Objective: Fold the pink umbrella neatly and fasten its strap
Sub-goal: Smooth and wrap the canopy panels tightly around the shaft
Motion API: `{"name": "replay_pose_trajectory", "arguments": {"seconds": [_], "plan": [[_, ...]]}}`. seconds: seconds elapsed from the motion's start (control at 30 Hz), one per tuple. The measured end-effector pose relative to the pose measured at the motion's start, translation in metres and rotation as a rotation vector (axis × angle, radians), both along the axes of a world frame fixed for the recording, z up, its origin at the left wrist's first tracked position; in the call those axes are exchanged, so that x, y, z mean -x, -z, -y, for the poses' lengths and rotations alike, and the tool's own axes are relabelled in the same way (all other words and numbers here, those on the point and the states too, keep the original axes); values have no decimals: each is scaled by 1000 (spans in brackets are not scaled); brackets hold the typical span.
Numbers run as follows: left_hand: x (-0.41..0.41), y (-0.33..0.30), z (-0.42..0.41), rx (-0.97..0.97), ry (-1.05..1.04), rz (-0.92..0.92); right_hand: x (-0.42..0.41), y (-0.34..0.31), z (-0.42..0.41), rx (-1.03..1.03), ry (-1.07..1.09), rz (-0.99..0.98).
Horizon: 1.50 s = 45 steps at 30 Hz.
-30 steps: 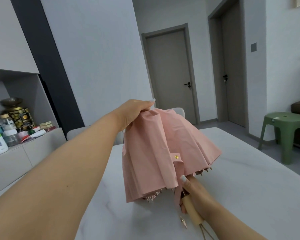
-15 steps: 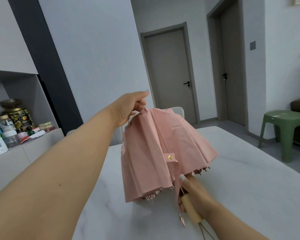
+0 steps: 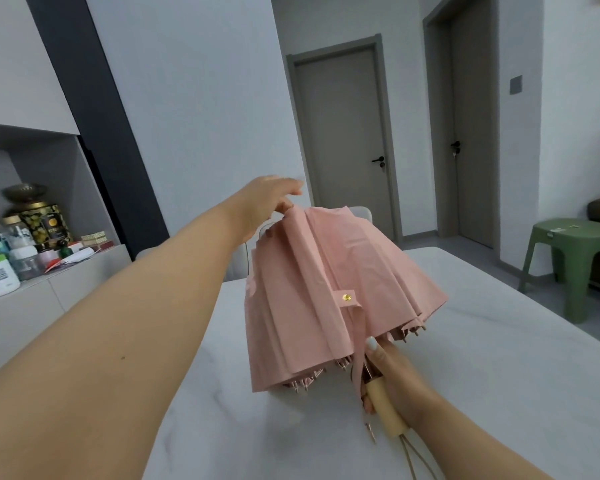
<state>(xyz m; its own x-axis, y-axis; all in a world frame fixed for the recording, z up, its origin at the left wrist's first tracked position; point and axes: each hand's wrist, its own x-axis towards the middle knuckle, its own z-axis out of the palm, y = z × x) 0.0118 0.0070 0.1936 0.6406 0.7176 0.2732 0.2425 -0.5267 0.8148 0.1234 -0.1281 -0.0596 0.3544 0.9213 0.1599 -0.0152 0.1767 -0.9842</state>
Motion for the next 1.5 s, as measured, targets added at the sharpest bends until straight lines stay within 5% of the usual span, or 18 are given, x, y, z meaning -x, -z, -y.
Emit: {"name": "replay_pose_trajectory", "arguments": {"seconds": [0.17,0.3,0.43,0.53,0.7,0.9,1.07,1.5], "plan": [[0,-1,-3,61,34,185,0,0,1,-39,-24,-30],[1,0,-5,-48,-12,-8,2,-3,2,-44,-33,-34],[5,-5,-8,48,35,72,4,-7,6,-36,-23,-70],[6,-4,-6,-51,-10,-102,6,-9,7,-29,-23,-60],[6,-7,-10,67,52,38,8,-9,9,-24,-24,-25],[8,-11,-7,-146,-61,-332,8,-9,9,-5,-44,3],[11,-14,-10,-194,-183,-190,7,-10,8,-16,-47,-26],[20,-7,-13,-150,-116,-429,8,-9,8,-6,-4,-19]]}}
